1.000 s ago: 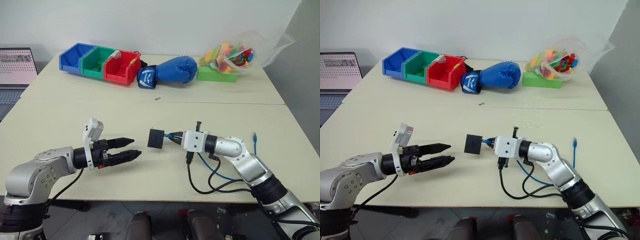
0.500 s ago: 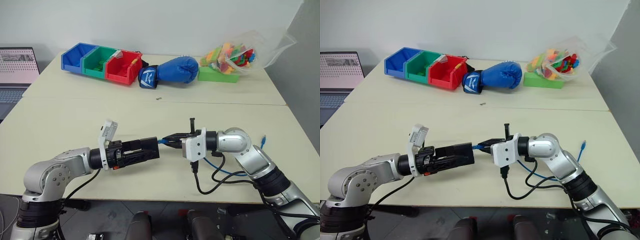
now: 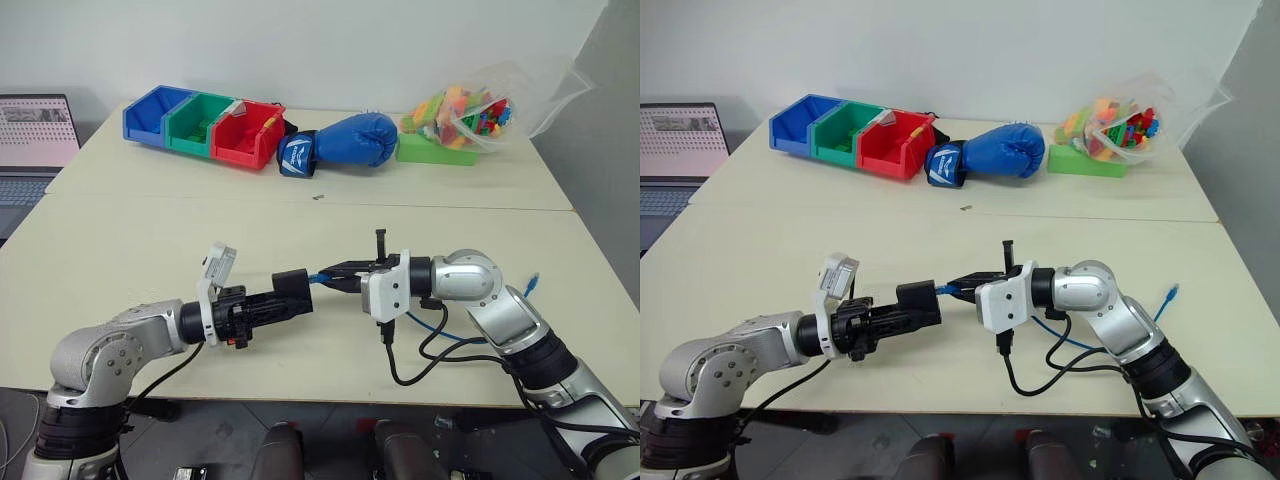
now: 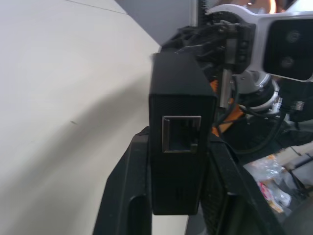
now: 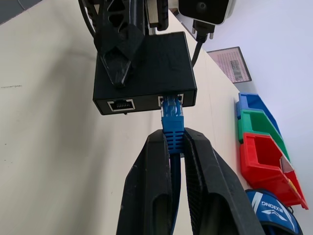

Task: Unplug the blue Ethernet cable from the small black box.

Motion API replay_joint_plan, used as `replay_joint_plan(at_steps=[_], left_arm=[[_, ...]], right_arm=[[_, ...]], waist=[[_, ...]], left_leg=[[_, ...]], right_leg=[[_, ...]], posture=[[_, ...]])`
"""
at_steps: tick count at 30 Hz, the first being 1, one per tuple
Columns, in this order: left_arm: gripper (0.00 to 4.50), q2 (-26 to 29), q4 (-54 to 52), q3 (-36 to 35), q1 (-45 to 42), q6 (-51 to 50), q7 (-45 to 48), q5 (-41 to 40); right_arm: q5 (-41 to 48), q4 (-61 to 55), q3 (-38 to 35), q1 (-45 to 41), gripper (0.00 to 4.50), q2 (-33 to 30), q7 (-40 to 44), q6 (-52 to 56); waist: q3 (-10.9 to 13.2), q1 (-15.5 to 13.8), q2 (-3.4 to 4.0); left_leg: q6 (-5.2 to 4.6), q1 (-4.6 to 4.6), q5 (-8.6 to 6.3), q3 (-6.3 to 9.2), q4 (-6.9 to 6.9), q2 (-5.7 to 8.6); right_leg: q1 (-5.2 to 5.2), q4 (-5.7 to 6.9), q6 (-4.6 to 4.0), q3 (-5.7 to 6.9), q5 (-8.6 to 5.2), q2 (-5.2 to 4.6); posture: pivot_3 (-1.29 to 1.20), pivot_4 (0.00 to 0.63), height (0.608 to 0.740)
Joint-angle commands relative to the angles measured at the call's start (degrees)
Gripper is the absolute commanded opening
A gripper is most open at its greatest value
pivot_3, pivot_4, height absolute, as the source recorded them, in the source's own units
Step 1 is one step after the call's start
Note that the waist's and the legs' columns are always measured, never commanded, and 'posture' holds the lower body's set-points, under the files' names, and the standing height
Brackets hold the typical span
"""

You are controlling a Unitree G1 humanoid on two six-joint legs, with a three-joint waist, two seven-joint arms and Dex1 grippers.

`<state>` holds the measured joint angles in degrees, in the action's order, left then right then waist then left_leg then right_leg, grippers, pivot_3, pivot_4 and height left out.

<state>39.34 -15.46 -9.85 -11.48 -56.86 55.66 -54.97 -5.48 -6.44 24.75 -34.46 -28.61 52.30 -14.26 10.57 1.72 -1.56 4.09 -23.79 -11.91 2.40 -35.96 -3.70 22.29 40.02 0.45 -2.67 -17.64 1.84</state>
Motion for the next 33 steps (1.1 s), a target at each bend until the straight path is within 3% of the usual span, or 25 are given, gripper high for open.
replay_joint_plan(at_steps=[1,3,6,11,17,20,26,33], left_arm=[[0.79,0.72,-1.11,0.16,0.08,1.12,0.02,0.61],[0.79,0.93,-1.05,0.17,0.11,0.94,0.30,0.48],[0.79,1.52,-0.91,0.37,0.22,1.37,1.41,0.73],[0.79,3.22,-0.65,1.51,0.03,3.45,4.47,2.90],[0.79,7.22,-1.66,4.95,0.41,10.58,12.76,8.00],[0.79,8.59,-1.61,6.17,0.61,13.88,15.47,10.27],[0.79,8.83,-1.99,6.58,-0.07,15.81,17.08,11.21],[0.79,8.60,-2.59,6.76,-0.36,15.84,16.78,11.11]], right_arm=[[0.66,-4.01,-0.77,-0.52,0.10,0.16,0.65,-1.57],[0.39,-4.63,-0.42,-0.39,0.81,-0.42,1.33,-2.11],[1.21,-6.20,-0.58,-0.12,1.48,-1.32,2.82,-0.62],[11.38,-13.10,-3.14,1.31,2.36,-3.88,7.82,14.25],[37.94,-20.59,-10.74,1.48,2.36,-3.35,4.99,49.63],[43.95,-19.67,-12.74,1.40,2.36,-1.87,2.64,57.99],[48.31,-17.64,-13.30,2.04,2.36,1.08,-0.49,65.11],[47.60,-14.98,-11.14,2.50,2.36,3.29,-1.00,66.21]], waist=[[0.00,0.00,0.00],[0.00,0.00,0.00],[0.00,0.00,0.00],[0.00,-0.02,0.00],[0.01,0.01,0.01],[0.01,0.08,0.02],[0.04,0.09,0.06],[0.09,0.13,0.14]], left_leg=[[0.00,0.00,0.00,0.00,0.00,0.00],[0.00,0.00,0.00,0.00,0.00,0.00],[0.00,0.00,0.00,0.00,0.00,0.00],[0.00,0.00,0.00,0.00,0.00,0.00],[0.00,0.01,0.00,0.02,0.01,-0.01],[0.00,0.01,0.00,0.02,0.01,-0.02],[-0.02,-0.02,-0.01,0.00,0.02,0.00],[-0.02,-0.03,-0.01,0.00,0.02,-0.01]], right_leg=[[0.00,0.00,0.00,0.00,0.00,0.00],[0.00,0.00,0.00,0.00,0.00,0.00],[0.00,0.00,0.00,0.00,0.00,0.00],[-0.01,0.00,0.00,0.00,0.00,0.00],[-0.01,0.01,-0.07,0.00,0.03,-0.01],[0.00,0.00,-0.04,-0.01,0.00,-0.01],[0.02,-0.03,-0.02,0.00,-0.03,0.00],[0.04,-0.03,-0.01,0.01,-0.04,0.02]], posture=[[0.00,0.150,0.740],[0.00,0.150,0.740],[0.00,0.150,0.740],[0.00,0.150,0.740],[0.00,0.150,0.740],[0.00,0.150,0.740],[0.00,0.150,0.740],[0.00,0.150,0.740]])
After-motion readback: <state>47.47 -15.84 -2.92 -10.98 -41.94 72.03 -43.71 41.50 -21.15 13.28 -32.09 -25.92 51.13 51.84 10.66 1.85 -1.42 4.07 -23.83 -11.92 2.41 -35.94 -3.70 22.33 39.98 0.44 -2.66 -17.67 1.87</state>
